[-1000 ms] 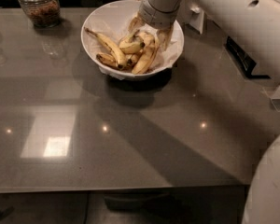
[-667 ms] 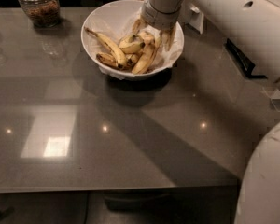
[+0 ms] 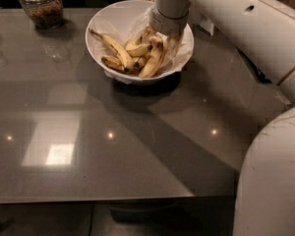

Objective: Pick banana from white bowl

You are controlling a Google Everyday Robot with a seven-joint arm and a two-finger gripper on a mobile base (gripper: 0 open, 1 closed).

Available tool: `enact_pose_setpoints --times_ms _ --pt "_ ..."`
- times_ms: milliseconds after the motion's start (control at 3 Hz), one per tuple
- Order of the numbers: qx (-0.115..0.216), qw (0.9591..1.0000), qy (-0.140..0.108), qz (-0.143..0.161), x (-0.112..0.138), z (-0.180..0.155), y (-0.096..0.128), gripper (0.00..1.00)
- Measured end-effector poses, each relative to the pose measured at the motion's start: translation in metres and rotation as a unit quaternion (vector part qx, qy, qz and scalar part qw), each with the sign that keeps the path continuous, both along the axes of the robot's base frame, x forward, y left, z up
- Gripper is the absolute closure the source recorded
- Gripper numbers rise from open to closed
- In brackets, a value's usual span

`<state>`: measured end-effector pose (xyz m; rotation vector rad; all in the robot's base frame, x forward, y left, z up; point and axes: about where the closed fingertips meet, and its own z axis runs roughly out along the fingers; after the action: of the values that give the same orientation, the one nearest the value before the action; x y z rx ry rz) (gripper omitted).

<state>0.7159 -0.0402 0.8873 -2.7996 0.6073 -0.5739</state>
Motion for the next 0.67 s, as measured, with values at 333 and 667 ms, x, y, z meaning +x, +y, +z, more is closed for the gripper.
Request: enact_pose_setpoints --times_ms 333,667 --pt "0.006 0.9999 0.013 0.005 -0.003 -0.0063 0.0079 0.44" --pt "0.009 0.9997 0.023 0.006 -0.0069 -0.0115 0.0115 0.62"
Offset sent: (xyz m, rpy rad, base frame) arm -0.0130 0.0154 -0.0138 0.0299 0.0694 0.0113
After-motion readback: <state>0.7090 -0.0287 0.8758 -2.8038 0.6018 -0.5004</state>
